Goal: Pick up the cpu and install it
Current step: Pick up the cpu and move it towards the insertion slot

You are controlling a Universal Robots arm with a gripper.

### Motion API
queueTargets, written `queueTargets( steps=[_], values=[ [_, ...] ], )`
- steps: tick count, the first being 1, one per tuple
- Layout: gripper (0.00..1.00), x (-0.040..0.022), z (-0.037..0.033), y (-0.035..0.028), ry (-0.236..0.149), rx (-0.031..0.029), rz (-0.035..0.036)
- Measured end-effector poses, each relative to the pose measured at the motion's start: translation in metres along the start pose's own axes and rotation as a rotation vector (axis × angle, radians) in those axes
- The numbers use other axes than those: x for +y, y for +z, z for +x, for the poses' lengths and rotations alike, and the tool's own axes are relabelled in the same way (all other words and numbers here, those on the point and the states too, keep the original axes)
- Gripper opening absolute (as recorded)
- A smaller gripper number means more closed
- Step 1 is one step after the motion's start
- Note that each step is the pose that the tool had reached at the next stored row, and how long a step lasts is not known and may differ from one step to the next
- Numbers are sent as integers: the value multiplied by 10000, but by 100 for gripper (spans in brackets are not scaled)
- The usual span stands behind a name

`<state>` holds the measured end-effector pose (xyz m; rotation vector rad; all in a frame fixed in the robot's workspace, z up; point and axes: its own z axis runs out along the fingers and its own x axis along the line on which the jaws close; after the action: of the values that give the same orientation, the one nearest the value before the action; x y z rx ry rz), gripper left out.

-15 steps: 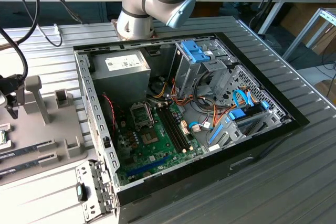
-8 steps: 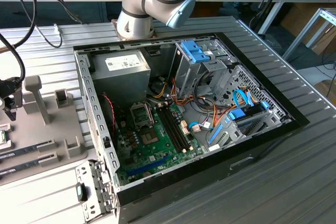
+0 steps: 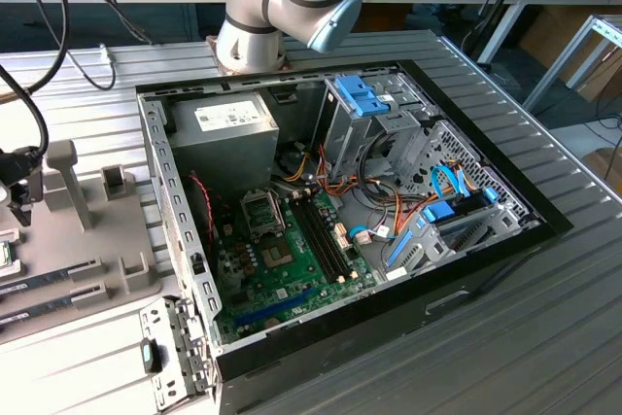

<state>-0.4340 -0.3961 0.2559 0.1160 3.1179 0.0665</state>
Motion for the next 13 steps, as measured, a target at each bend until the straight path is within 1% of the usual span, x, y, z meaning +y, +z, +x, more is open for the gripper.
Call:
queueTargets(
  steps=[7,13],
  values=[
    [60,-2,1,41,0,1,0],
    [60,-4,2,95,0,1,0]
  ],
)
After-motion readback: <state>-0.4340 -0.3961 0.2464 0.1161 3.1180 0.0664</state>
